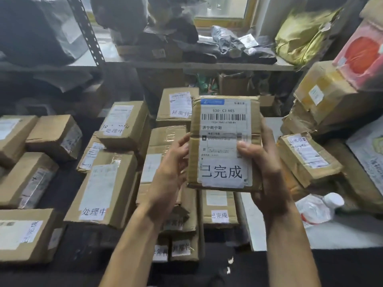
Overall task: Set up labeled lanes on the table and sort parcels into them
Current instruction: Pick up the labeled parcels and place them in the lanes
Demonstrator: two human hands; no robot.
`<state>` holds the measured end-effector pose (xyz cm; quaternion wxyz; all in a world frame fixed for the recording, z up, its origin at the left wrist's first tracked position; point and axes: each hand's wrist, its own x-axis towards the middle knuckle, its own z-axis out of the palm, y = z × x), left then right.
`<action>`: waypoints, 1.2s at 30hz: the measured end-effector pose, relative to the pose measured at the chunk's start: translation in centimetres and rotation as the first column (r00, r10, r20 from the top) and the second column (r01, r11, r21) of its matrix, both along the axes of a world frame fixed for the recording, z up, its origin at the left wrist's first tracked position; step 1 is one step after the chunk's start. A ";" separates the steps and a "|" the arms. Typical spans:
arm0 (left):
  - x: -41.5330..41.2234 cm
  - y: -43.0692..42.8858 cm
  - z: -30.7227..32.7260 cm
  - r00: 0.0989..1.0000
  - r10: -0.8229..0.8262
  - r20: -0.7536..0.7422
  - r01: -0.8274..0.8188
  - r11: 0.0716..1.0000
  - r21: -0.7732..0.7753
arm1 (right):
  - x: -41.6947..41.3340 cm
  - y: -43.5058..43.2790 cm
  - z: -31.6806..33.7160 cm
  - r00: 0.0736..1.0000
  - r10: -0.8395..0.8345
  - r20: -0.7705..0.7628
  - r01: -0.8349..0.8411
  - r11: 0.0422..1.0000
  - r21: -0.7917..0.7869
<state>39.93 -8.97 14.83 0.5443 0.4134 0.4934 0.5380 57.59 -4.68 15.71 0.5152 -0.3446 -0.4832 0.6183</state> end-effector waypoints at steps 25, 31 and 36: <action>10.2 7.5 -11.5 0.978 0.200 -0.067 -0.198 0.762 -0.617 | 5.7 7.9 -15.8 0.973 0.209 0.095 -0.101 0.763 -0.639; 9.9 6.2 -12.9 0.949 0.191 -0.251 -0.307 0.743 -0.595 | 4.8 6.9 -16.9 0.973 0.221 0.062 -0.120 0.721 -0.683; 10.3 5.0 -13.6 0.861 0.186 -0.473 -0.406 0.811 -0.421 | 3.9 7.0 -17.9 0.962 0.223 0.160 -0.062 0.744 -0.666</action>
